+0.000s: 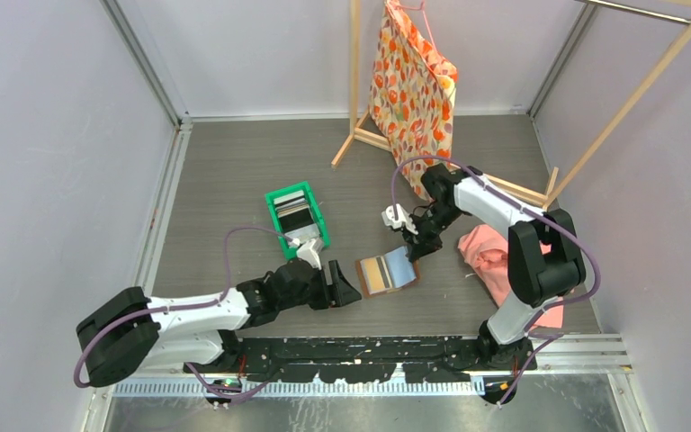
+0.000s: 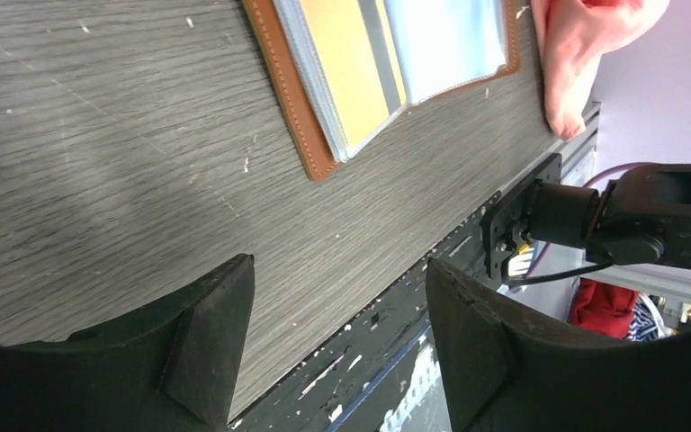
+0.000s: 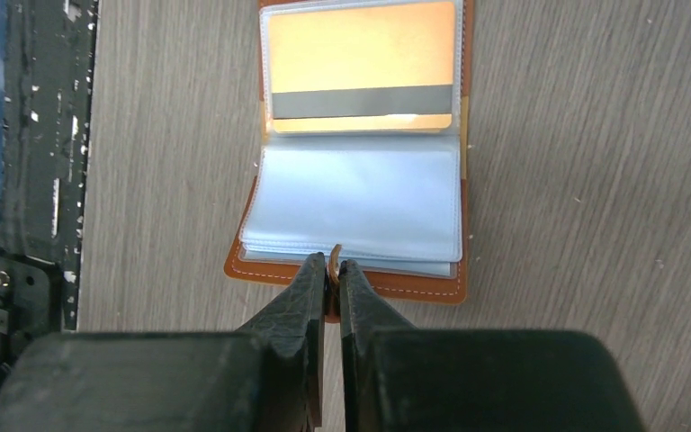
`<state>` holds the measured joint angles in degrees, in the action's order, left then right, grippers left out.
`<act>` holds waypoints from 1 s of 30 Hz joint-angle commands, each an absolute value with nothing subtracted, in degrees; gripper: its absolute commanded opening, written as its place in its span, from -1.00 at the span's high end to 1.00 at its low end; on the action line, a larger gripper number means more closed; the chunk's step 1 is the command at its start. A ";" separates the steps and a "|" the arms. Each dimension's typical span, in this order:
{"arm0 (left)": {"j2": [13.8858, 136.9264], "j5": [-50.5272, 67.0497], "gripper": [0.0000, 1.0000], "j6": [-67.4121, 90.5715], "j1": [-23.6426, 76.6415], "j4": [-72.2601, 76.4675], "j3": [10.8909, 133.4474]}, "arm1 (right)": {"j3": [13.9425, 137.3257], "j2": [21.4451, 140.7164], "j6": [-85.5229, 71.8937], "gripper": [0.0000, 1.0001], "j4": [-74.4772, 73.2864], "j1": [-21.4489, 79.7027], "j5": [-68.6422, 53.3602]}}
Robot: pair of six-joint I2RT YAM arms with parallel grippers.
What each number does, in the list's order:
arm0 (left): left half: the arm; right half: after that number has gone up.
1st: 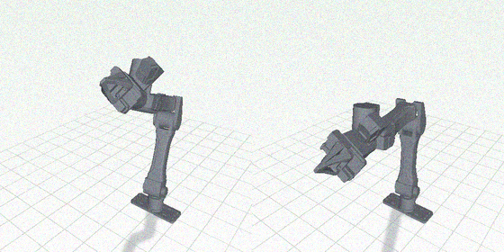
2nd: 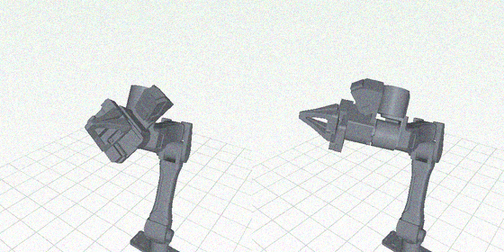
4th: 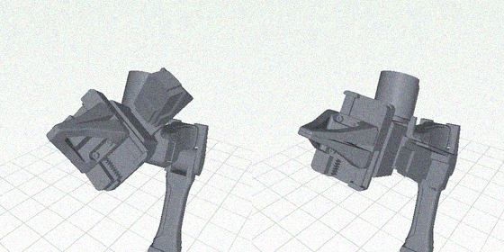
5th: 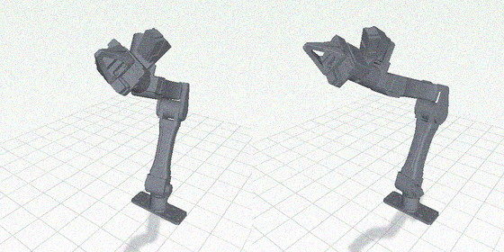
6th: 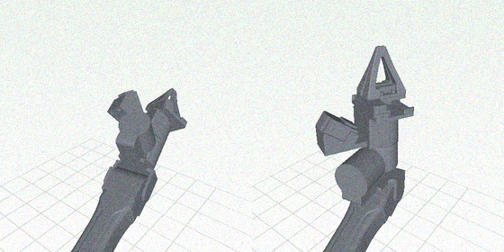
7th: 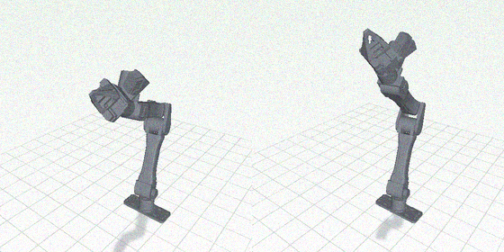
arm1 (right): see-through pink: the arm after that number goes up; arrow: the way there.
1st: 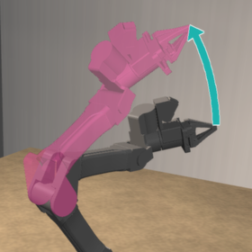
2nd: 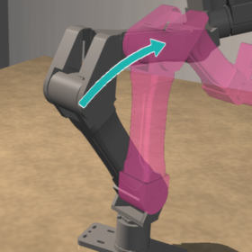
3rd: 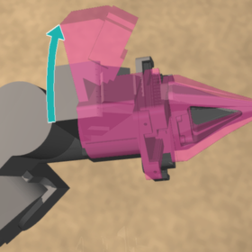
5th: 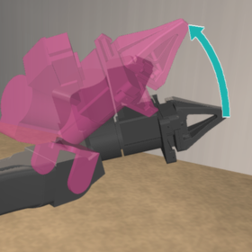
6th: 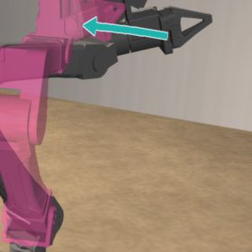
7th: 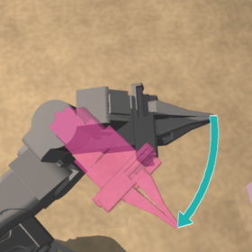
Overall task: Put the credit cards into the card holder
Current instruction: Close the card holder at the center of the board.
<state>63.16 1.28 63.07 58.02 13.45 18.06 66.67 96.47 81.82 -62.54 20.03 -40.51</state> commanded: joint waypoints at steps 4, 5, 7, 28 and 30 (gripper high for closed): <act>65.65 -3.09 -0.49 65.71 59.37 14.36 18.70 | 63.51 93.20 81.11 0.98 -64.33 20.66 -43.47; 65.92 -3.83 -0.50 66.23 59.58 14.30 18.72 | 62.98 93.05 81.12 0.98 -64.27 20.96 -43.16; 66.37 -5.03 -0.52 67.35 59.92 14.33 18.59 | 62.03 92.84 81.08 0.98 -64.13 21.59 -42.29; 87.15 -7.18 -0.60 70.04 61.17 21.49 25.32 | 60.83 96.39 79.30 0.98 -62.37 22.87 -35.31; 89.52 -6.36 -0.59 71.12 61.09 25.04 24.85 | 61.14 97.35 78.58 0.98 -62.12 23.02 -34.15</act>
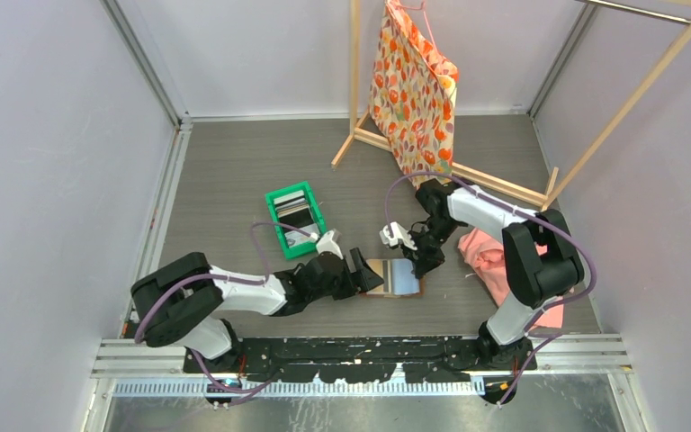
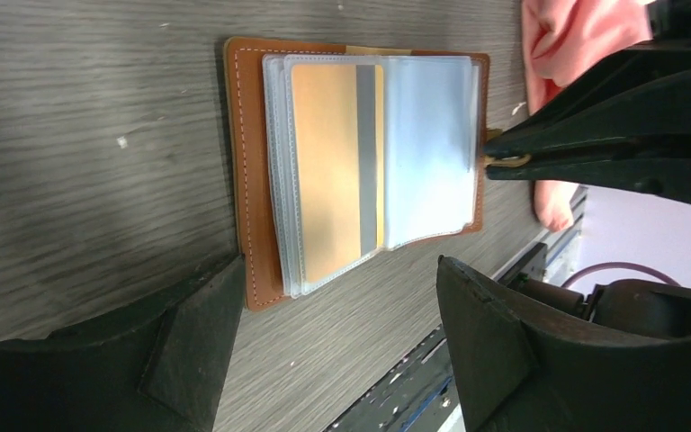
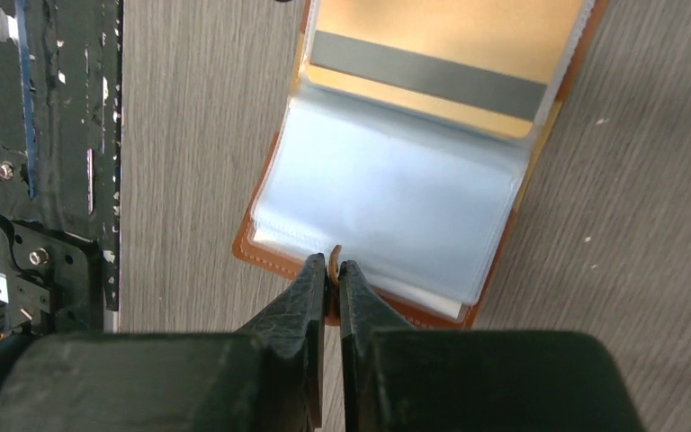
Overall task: Put the credit cards into the card holder
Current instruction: Close the card holder at the center of the board.
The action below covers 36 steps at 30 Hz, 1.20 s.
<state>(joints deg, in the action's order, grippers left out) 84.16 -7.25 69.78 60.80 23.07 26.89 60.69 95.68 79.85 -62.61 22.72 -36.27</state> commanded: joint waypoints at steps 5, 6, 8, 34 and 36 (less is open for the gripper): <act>92.84 -4.75 -0.55 71.53 61.02 32.51 24.43 | 60.71 99.30 75.01 0.98 -58.93 23.99 -29.85; 93.12 -4.69 -0.55 71.63 61.02 34.30 24.09 | 60.99 100.12 74.33 0.98 -58.85 24.24 -29.09; 93.56 -4.68 -0.53 71.87 61.00 38.35 23.05 | 61.52 101.66 72.72 0.98 -58.36 24.83 -27.26; 108.54 12.37 -0.49 74.01 59.85 82.00 24.88 | 64.86 108.47 64.71 0.98 -57.74 26.85 -21.48; 107.26 11.84 -0.49 73.00 59.81 82.00 24.70 | 64.99 108.35 64.49 0.98 -57.90 26.80 -21.87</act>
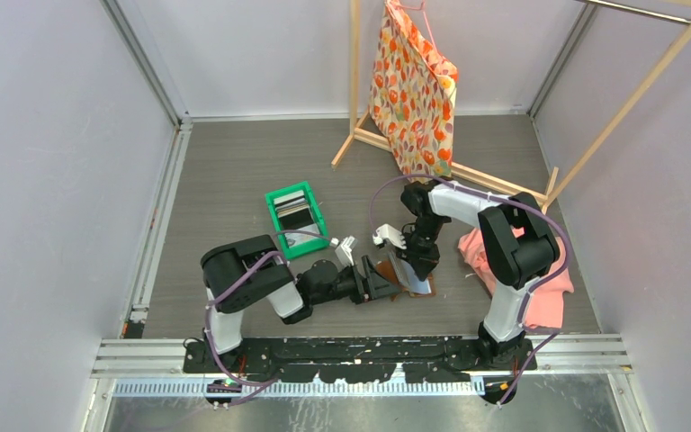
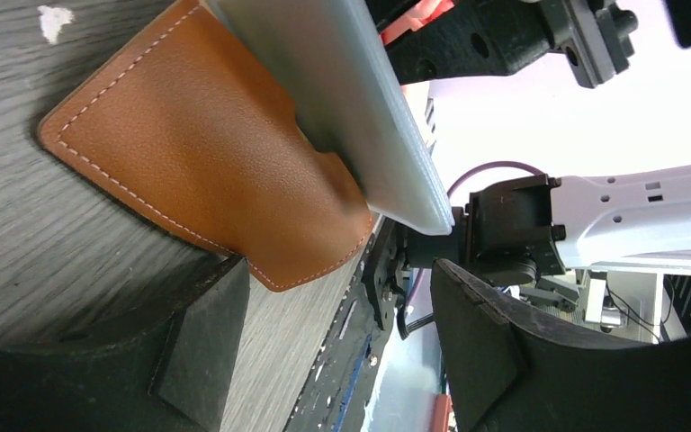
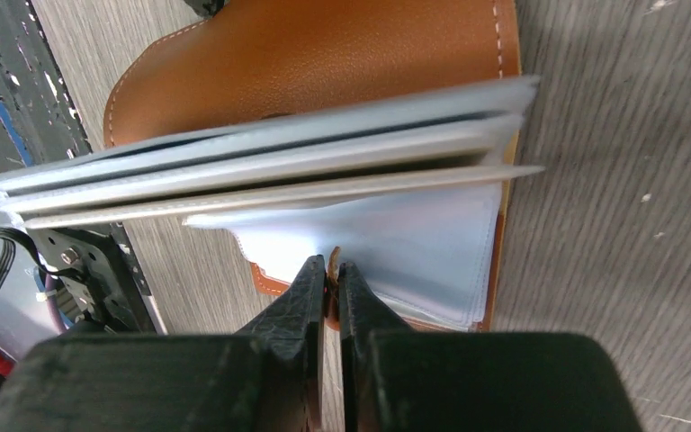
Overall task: Put the credit cards into the card holder
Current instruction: Close the card holder at the center of the board.
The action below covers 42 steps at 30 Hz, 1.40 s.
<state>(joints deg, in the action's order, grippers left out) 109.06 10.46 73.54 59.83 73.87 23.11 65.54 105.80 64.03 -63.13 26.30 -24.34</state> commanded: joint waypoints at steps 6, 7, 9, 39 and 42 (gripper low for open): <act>105.36 14.14 -0.49 70.47 59.85 81.99 28.61 | 65.76 108.34 63.98 0.98 -58.45 26.87 -22.89; 105.14 13.75 -0.49 70.62 59.83 82.00 28.93 | 65.74 108.22 63.94 0.98 -58.49 26.79 -23.00; 104.12 11.82 -0.49 70.91 59.85 82.00 28.21 | 65.87 108.00 63.81 0.98 -58.53 26.79 -23.10; 58.26 -2.38 -0.99 57.44 54.97 22.42 15.72 | 67.51 110.15 61.24 0.98 -59.24 26.70 -23.07; 64.08 0.53 -0.98 56.60 54.66 25.15 17.69 | 67.67 110.46 61.04 0.98 -59.24 26.78 -22.95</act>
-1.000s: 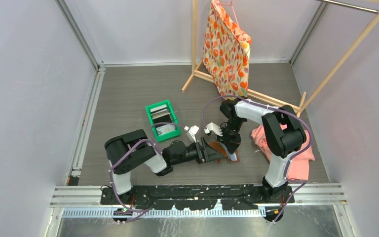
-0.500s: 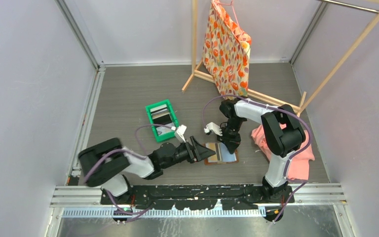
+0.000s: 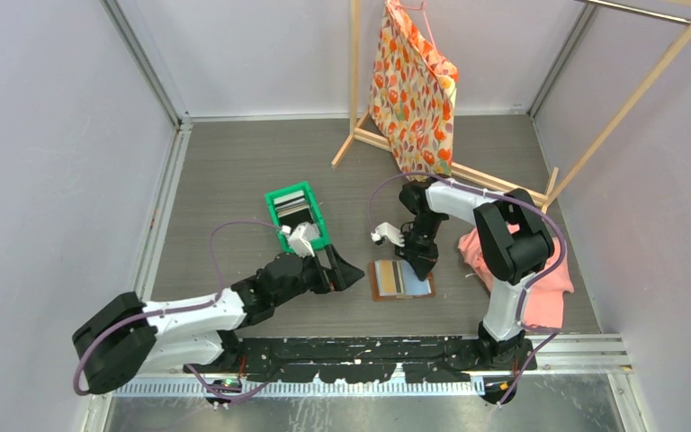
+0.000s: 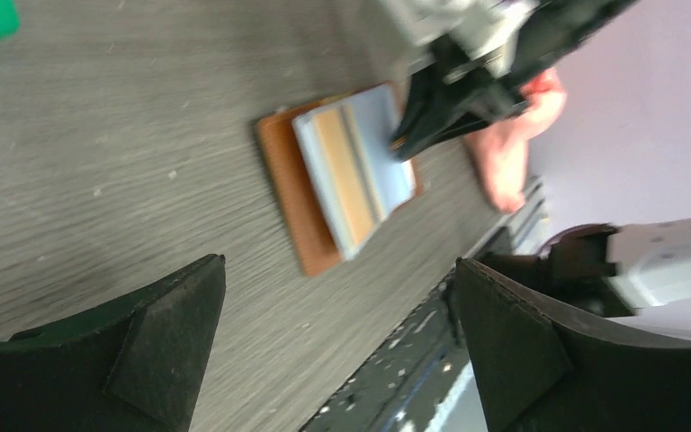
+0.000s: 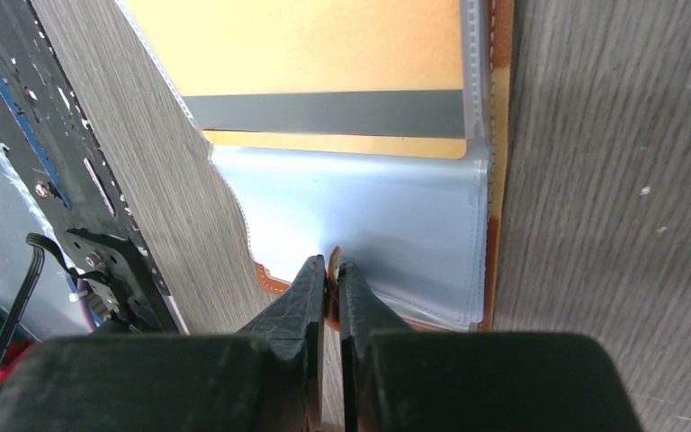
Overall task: Put the credit cards into the card holder
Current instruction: Close the card holder at the center of the board.
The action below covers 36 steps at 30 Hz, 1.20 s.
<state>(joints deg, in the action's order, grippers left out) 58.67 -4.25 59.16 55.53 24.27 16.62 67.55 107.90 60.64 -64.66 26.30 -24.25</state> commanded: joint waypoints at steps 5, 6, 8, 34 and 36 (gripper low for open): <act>75.59 2.75 -0.93 57.47 54.50 33.81 20.51 | 67.68 110.75 60.92 0.98 -59.15 26.79 -22.72; 77.63 2.67 -0.91 57.70 54.37 35.27 21.09 | 67.66 110.85 60.92 0.98 -59.17 26.74 -22.69; 81.51 2.56 -0.87 58.64 54.29 36.08 22.75 | 67.58 110.81 60.92 0.98 -59.08 26.75 -22.69; 101.83 9.66 -0.11 65.90 57.14 55.20 29.52 | 68.76 110.02 60.07 0.97 -59.77 26.70 -24.48; 99.62 7.33 0.25 65.79 57.30 48.90 29.57 | 69.10 109.21 60.02 0.96 -60.17 26.36 -25.67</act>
<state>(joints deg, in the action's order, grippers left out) 104.73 10.28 67.09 56.71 58.78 28.05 68.45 108.79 59.35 -65.43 26.30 -24.16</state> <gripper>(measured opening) 0.517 0.107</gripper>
